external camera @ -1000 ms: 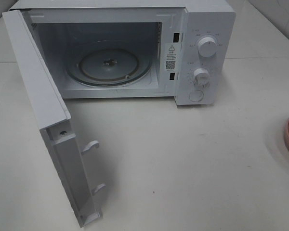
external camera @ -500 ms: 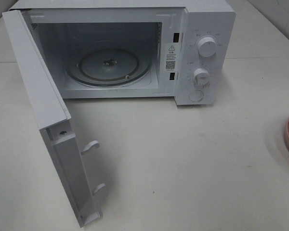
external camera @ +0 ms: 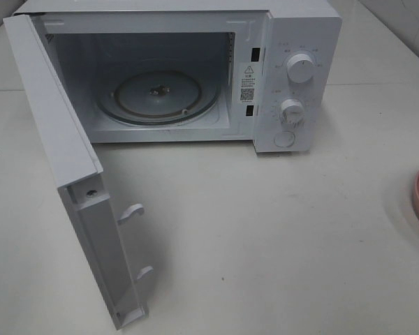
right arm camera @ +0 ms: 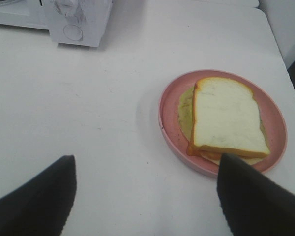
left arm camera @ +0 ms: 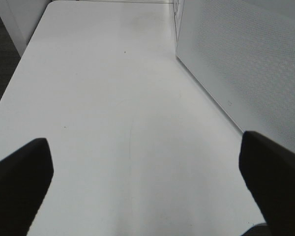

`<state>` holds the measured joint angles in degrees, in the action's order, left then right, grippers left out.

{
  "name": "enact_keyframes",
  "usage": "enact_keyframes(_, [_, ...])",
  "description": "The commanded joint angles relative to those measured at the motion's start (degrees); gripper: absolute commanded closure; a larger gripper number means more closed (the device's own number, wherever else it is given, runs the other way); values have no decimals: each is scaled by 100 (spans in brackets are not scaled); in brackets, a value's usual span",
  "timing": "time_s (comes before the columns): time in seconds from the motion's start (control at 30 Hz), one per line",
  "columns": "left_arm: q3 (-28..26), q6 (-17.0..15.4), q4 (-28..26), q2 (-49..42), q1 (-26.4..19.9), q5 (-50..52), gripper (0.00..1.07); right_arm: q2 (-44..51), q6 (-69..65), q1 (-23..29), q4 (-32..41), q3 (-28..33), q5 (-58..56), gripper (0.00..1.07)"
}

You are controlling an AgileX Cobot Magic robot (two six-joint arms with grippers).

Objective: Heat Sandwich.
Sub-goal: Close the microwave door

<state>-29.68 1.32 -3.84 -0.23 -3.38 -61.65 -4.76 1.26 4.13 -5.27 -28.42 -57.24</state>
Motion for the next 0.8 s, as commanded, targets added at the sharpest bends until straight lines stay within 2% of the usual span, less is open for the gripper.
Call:
enact_keyframes(0.03, [6,6,6,-97,-6,23,9,223,-40,-355,-52,23,40,31])
enact_keyframes(0.23, [6,6,6,-97,-6,23,9,665,-40,-481,-52,23,40,31])
enact_keyframes(0.8, [6,6,6,-97,-6,23,9,659,-46,-481,-52,6,40,31])
